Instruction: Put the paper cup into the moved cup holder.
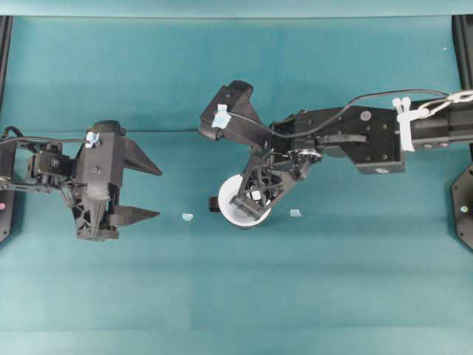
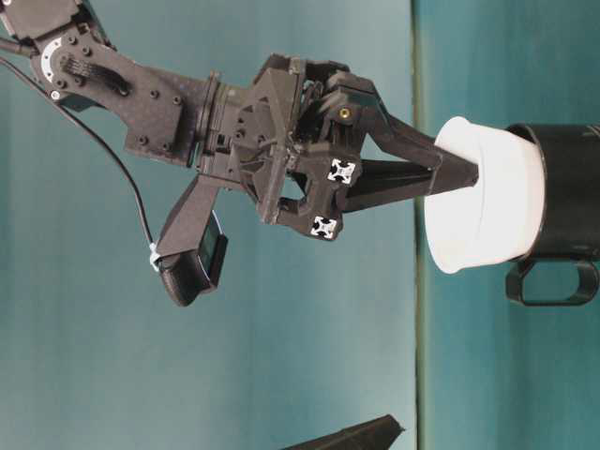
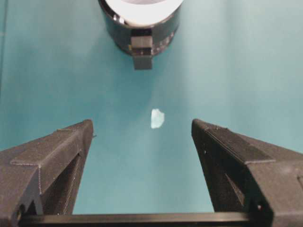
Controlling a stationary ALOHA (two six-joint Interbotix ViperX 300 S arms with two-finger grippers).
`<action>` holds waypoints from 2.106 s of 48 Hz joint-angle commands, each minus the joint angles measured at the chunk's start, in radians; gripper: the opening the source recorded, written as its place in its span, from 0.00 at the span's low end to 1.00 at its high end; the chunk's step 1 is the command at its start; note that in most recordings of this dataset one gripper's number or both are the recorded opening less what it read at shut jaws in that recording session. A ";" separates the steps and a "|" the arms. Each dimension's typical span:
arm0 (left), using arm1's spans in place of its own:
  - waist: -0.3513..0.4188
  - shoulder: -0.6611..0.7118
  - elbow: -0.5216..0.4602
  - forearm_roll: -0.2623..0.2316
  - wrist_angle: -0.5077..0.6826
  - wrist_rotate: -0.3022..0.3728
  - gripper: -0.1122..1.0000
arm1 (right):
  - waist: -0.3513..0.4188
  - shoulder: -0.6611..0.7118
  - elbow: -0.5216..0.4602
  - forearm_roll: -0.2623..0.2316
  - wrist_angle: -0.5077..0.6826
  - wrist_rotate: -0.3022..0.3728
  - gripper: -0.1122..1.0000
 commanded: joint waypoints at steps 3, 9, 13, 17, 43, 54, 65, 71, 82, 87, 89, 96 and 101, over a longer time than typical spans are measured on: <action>-0.002 0.000 -0.020 0.002 -0.008 0.002 0.85 | 0.002 -0.009 -0.005 -0.003 -0.003 -0.002 0.11; -0.002 0.000 -0.020 0.002 -0.009 0.002 0.85 | 0.002 -0.009 -0.006 -0.003 -0.008 -0.002 0.11; -0.002 0.000 -0.020 0.002 -0.009 0.002 0.85 | 0.002 -0.009 -0.006 -0.003 -0.009 -0.002 0.11; -0.002 -0.002 -0.020 0.002 -0.009 0.002 0.85 | 0.002 -0.009 -0.006 -0.003 -0.008 -0.002 0.11; -0.002 0.000 -0.020 0.002 -0.009 0.002 0.85 | 0.002 -0.023 -0.005 0.002 -0.009 -0.008 0.19; -0.002 0.006 -0.023 0.002 -0.011 0.002 0.85 | 0.002 -0.032 -0.003 0.006 0.012 -0.012 0.68; -0.002 0.008 -0.025 0.002 -0.011 0.002 0.85 | 0.006 -0.035 -0.003 0.005 0.008 -0.015 0.95; -0.002 0.008 -0.025 0.002 -0.011 0.002 0.85 | 0.008 -0.037 -0.005 0.005 0.002 -0.015 0.93; -0.002 0.008 -0.025 0.002 -0.009 0.002 0.85 | 0.009 -0.040 -0.003 0.003 0.000 -0.015 0.93; -0.002 0.008 -0.025 0.000 -0.011 0.002 0.85 | 0.012 -0.051 -0.002 -0.011 -0.003 -0.017 0.93; -0.003 0.008 -0.025 0.002 -0.011 0.000 0.85 | 0.012 -0.060 0.003 -0.018 -0.008 -0.020 0.93; -0.006 0.008 -0.025 0.002 -0.011 0.000 0.85 | 0.012 -0.100 0.035 -0.028 -0.054 -0.025 0.93; -0.006 0.008 -0.025 0.002 -0.011 0.000 0.85 | 0.018 -0.130 0.072 -0.028 -0.083 -0.025 0.93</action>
